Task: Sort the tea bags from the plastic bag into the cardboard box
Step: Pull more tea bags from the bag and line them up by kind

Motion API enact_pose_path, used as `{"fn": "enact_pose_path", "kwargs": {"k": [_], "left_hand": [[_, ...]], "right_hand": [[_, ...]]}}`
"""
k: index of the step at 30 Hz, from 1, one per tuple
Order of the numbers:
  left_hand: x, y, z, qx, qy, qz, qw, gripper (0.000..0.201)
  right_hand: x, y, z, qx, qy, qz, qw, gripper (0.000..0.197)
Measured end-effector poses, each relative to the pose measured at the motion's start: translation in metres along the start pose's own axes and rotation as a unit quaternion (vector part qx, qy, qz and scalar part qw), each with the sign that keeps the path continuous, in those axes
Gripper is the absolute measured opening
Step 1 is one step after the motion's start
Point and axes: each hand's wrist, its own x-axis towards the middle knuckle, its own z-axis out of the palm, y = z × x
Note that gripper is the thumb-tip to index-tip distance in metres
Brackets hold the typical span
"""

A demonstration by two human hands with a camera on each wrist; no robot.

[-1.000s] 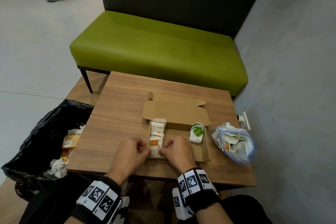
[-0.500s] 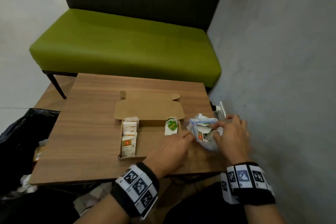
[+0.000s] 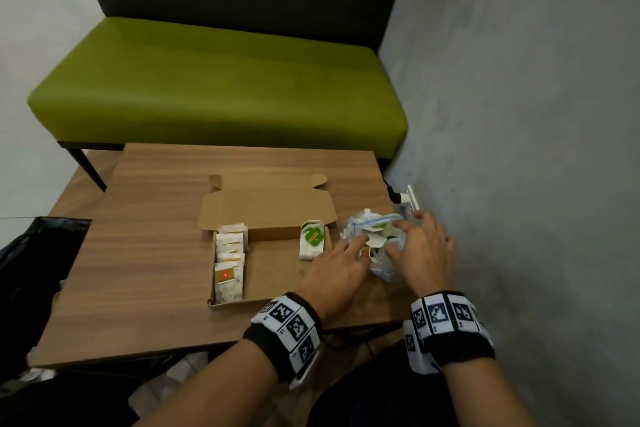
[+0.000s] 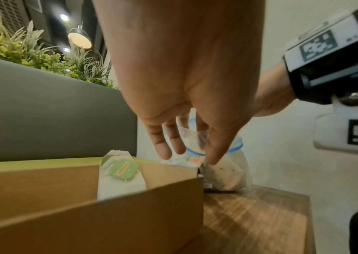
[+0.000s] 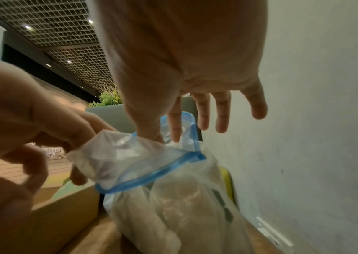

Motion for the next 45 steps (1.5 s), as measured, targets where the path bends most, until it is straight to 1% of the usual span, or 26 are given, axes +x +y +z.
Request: {"fn": "enact_pose_path", "kwargs": {"k": [3, 6, 8, 10, 12, 16, 18, 20, 22, 24, 25, 27, 30, 33, 35, 36, 38, 39, 41, 43, 44, 45], "left_hand": [[-0.001, 0.003, -0.001, -0.029, 0.017, -0.009, 0.999, 0.038], [-0.001, 0.004, -0.004, -0.041, 0.018, -0.012, 0.999, 0.037], [-0.001, 0.003, -0.005, -0.053, 0.015, -0.019, 0.998, 0.037], [0.0, 0.002, -0.003, -0.065, 0.016, -0.021, 0.998, 0.037], [0.001, 0.002, -0.002, -0.074, 0.013, -0.023, 0.997, 0.038], [0.0, 0.004, -0.005, -0.093, 0.023, -0.013, 0.995, 0.037], [0.0, 0.003, -0.005, -0.113, 0.029, -0.013, 0.993, 0.04], [0.0, 0.003, -0.005, -0.155, 0.025, -0.033, 0.987, 0.044], [0.0, 0.002, -0.005, -0.179, 0.016, -0.041, 0.983, 0.047], [0.0, 0.002, -0.003, -0.155, 0.012, -0.037, 0.987, 0.04], [0.0, 0.002, -0.002, -0.159, 0.017, -0.037, 0.986, 0.039], [0.002, 0.002, 0.001, -0.189, 0.03, -0.051, 0.98, 0.044], [0.005, 0.004, 0.004, -0.245, 0.049, -0.077, 0.965, 0.051], [0.009, 0.007, 0.007, -0.282, 0.057, -0.088, 0.954, 0.065], [0.012, 0.009, 0.008, -0.305, 0.053, -0.096, 0.946, 0.073], [0.012, 0.01, 0.007, -0.319, 0.051, -0.101, 0.941, 0.074], [0.012, 0.01, 0.005, -0.344, 0.056, -0.107, 0.931, 0.073], [0.011, 0.01, 0.003, -0.355, 0.066, -0.105, 0.927, 0.069], [0.006, 0.01, -0.004, -0.356, 0.111, -0.105, 0.922, 0.056], [-0.003, 0.007, -0.016, -0.335, 0.185, -0.126, 0.915, 0.036], [-0.009, 0.005, -0.024, -0.336, 0.22, -0.138, 0.905, 0.031], [-0.016, 0.002, -0.031, -0.352, 0.249, -0.148, 0.89, 0.029]], "right_hand": [[0.001, -0.007, 0.001, -0.026, -0.006, -0.047, 0.999, 0.056], [0.007, -0.016, 0.005, -0.08, -0.029, -0.06, 0.995, 0.063], [0.011, -0.021, 0.008, -0.117, -0.03, -0.066, 0.99, 0.056], [0.014, -0.024, 0.012, -0.138, -0.02, -0.067, 0.988, 0.042], [0.016, -0.026, 0.014, -0.155, -0.014, -0.064, 0.986, 0.034], [0.019, -0.034, 0.014, -0.198, -0.001, -0.044, 0.979, 0.03], [0.021, -0.039, 0.015, -0.219, 0.009, -0.056, 0.974, 0.028], [0.023, -0.043, 0.018, -0.232, 0.005, -0.074, 0.97, 0.029], [0.024, -0.043, 0.021, -0.23, -0.002, -0.074, 0.97, 0.029], [0.025, -0.039, 0.022, -0.204, -0.007, -0.066, 0.977, 0.025], [0.025, -0.037, 0.021, -0.191, -0.008, -0.063, 0.98, 0.023], [0.024, -0.031, 0.019, -0.173, 0.0, -0.066, 0.983, 0.022], [0.021, -0.022, 0.009, -0.149, 0.012, -0.082, 0.985, 0.027], [0.016, -0.013, -0.006, -0.133, 0.016, -0.092, 0.987, 0.031], [0.014, -0.007, -0.016, -0.087, 0.021, -0.095, 0.991, 0.03], [0.014, -0.002, -0.021, -0.042, 0.026, -0.097, 0.994, 0.028], [0.018, 0.007, -0.031, 0.091, 0.039, -0.095, 0.991, 0.021], [0.019, 0.012, -0.037, 0.168, 0.041, -0.089, 0.981, 0.018], [0.02, 0.018, -0.048, 0.292, 0.023, -0.074, 0.953, 0.015], [0.016, 0.016, -0.056, 0.365, -0.012, -0.076, 0.928, 0.012], [0.012, 0.013, -0.058, 0.393, -0.03, -0.085, 0.915, 0.011], [0.008, 0.008, -0.06, 0.418, -0.045, -0.095, 0.902, 0.012]]}}
